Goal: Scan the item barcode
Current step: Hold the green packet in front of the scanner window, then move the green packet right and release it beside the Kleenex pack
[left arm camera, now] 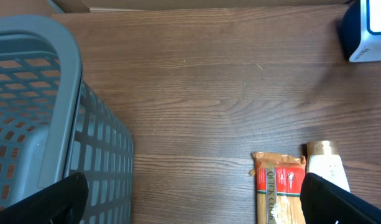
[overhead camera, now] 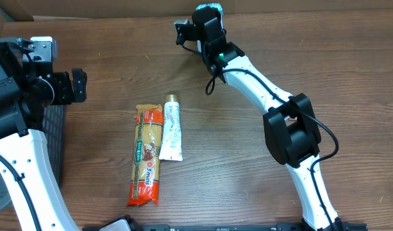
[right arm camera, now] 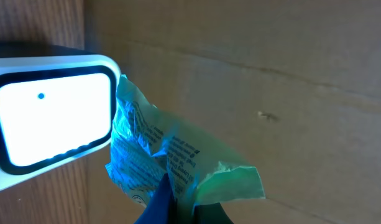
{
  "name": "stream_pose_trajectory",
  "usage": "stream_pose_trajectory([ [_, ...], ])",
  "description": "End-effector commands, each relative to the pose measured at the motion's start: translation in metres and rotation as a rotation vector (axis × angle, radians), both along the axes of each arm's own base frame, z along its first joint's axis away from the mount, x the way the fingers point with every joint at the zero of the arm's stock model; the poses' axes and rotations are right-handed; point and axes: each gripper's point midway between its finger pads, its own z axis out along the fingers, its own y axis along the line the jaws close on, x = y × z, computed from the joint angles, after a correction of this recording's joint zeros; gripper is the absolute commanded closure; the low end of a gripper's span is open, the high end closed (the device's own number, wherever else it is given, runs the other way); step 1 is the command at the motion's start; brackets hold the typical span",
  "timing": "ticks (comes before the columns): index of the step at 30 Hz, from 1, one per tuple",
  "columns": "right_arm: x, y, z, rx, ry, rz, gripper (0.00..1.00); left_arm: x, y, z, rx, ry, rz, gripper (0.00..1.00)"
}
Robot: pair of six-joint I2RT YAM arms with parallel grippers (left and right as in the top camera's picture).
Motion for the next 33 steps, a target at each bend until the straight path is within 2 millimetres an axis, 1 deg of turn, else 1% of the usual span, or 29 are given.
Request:
stream_pose_trajectory([
  [1,0.002,0.000,0.009,-0.002,-0.028,-0.012,0.96,0.002,-0.001,0.006,0.013,-0.015,-0.019,0.00],
  [6,0.003,-0.002,0.010,-0.002,-0.033,-0.021,0.96,0.002,-0.001,0.006,0.013,-0.015,-0.019,0.00],
  [8,0.001,0.001,0.015,0.010,-0.039,-0.019,0.96,0.002,-0.001,0.006,0.013,-0.015,-0.019,0.00],
  [10,-0.001,0.002,0.029,0.063,-0.054,-0.022,0.96,0.002,-0.001,0.006,0.013,-0.015,-0.019,0.00],
  [13,-0.009,0.001,0.068,0.190,-0.088,-0.026,0.96,0.002,-0.001,0.006,0.013,-0.015,-0.019,0.00],
  [14,-0.017,-0.004,0.090,0.232,-0.086,-0.030,0.96,0.002,-0.001,0.006,0.013,-0.015,-0.019,0.00],
  [16,-0.030,-0.012,0.113,0.292,-0.065,-0.044,0.96,0.002,-0.001,0.006,0.013,-0.015,-0.019,0.00],
  [17,-0.037,-0.016,0.124,0.365,-0.053,-0.067,0.96,0.002,-0.001,0.006,0.014,-0.014,-0.019,0.00],
  [18,-0.047,-0.022,0.137,0.477,-0.035,-0.102,0.96,0.002,-0.001,0.006,0.013,-0.015,-0.019,0.00],
  [20,-0.071,-0.035,0.155,0.698,0.032,-0.188,0.96,0.002,-0.001,0.006,0.013,-0.015,-0.019,0.00],
  [21,-0.083,-0.038,0.158,0.773,0.085,-0.211,0.96,0.002,-0.001,0.006,0.014,-0.014,-0.019,0.00],
  [22,-0.101,-0.037,0.160,0.851,0.168,-0.218,0.96,0.002,-0.001,0.006,0.013,-0.015,-0.018,0.00],
  [26,-0.170,-0.038,0.161,1.119,0.545,-0.236,0.96,0.002,-0.001,0.006,0.013,-0.015,-0.019,0.00],
  [28,-0.198,-0.042,0.162,1.275,0.716,-0.306,0.96,0.002,-0.001,0.006,0.013,-0.015,-0.019,0.00],
  [29,-0.210,-0.049,0.162,1.348,0.788,-0.372,0.96,0.002,-0.001,0.006,0.013,-0.015,-0.019,0.00],
  [30,-0.221,-0.061,0.157,1.408,0.845,-0.476,0.96,0.002,-0.001,0.006,0.014,-0.014,-0.019,0.00],
  [33,-0.238,-0.097,0.134,1.501,0.907,-0.779,0.96,0.002,-0.001,0.006,0.013,-0.015,-0.019,0.00],
])
